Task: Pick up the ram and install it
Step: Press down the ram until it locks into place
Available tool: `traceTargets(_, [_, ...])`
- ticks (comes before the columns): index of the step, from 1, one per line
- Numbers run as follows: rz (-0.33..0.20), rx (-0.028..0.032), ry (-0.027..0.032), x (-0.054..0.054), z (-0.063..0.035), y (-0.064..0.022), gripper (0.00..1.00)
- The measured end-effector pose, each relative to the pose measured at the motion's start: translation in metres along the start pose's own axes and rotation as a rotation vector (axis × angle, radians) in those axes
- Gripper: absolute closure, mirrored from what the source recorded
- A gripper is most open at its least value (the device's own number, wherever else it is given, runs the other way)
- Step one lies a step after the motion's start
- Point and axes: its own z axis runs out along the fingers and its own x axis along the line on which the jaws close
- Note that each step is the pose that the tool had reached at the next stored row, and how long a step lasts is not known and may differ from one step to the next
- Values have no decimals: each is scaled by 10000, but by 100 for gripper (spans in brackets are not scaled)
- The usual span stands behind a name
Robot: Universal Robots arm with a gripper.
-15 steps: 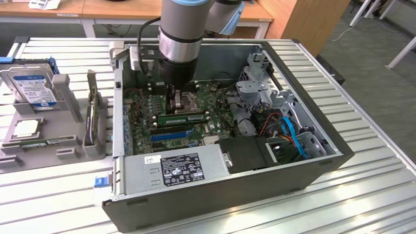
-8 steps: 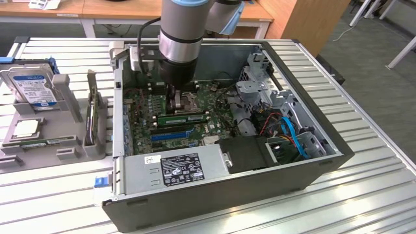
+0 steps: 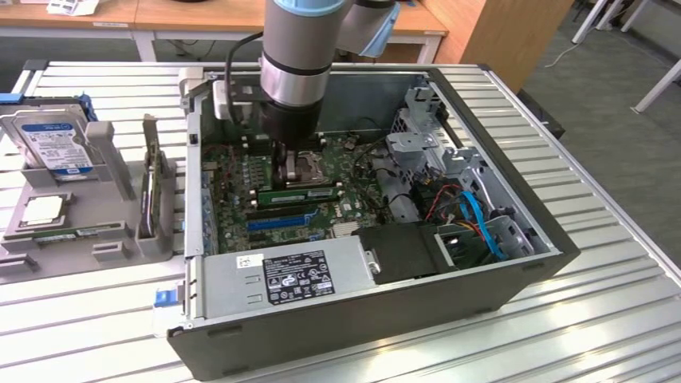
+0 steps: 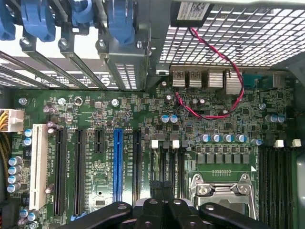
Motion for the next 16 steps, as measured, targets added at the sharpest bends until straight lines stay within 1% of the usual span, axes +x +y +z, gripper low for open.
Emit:
traceTargets(7, [0,1,-1,2,49,-3,90])
traceTargets(16, [0,0,0,4,81,-5,90])
